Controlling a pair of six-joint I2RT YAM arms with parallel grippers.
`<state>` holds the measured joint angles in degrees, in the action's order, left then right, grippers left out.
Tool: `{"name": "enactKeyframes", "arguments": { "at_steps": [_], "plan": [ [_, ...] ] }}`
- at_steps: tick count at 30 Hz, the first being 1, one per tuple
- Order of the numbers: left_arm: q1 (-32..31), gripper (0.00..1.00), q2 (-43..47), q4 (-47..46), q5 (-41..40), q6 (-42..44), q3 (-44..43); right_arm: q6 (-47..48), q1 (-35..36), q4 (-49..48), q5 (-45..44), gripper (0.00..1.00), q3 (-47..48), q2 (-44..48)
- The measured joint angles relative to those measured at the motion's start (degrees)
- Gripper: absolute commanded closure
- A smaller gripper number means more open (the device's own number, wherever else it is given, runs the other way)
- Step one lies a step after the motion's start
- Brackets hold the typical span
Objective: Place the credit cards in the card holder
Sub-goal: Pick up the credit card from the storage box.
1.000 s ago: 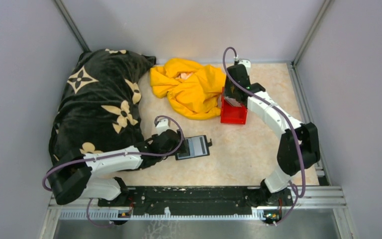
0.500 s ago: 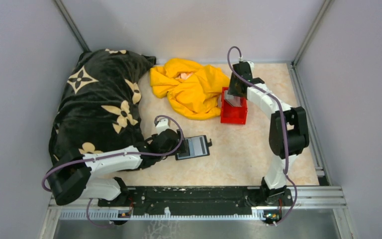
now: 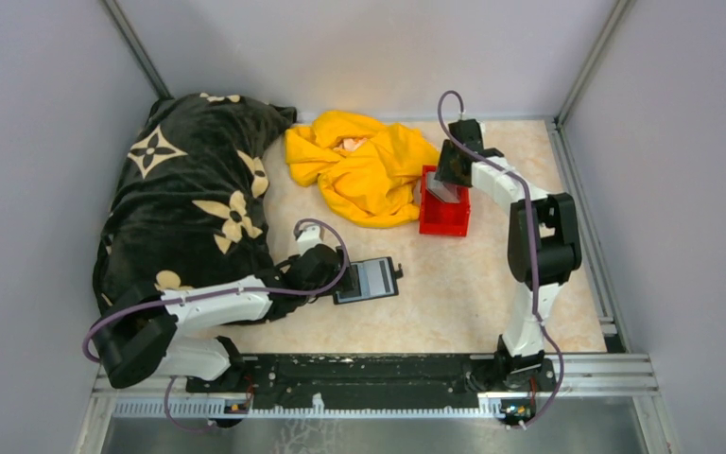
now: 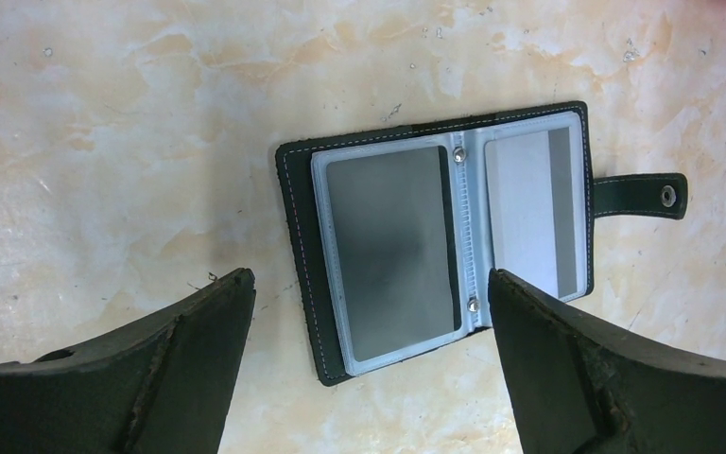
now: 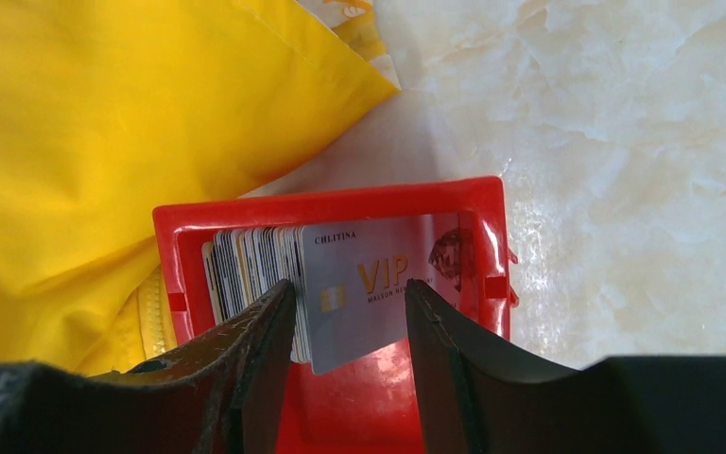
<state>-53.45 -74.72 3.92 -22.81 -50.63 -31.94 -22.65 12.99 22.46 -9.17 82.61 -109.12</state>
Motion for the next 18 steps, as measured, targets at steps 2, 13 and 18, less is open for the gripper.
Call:
{"name": "enactKeyframes", "arguments": {
  "at_steps": [2, 13, 18],
  "plan": [
    [0.15, 0.02, -0.20, -0.02, 0.20, 0.17, 0.00, -0.11, -0.22, -0.70, 0.68, 0.55, 0.02, -0.24],
    [0.76, 0.02, -0.37, -0.07, 0.59, 0.76, 0.00, -0.98, -0.42, -1.44, 4.52, 0.71, -0.11, -0.28],
    [0.85, 0.02, -0.92, -0.15, 1.01, 0.79, 0.00, -1.16, -0.50, -1.53, 5.66, 0.74, -0.11, -0.28]
  ]
}}
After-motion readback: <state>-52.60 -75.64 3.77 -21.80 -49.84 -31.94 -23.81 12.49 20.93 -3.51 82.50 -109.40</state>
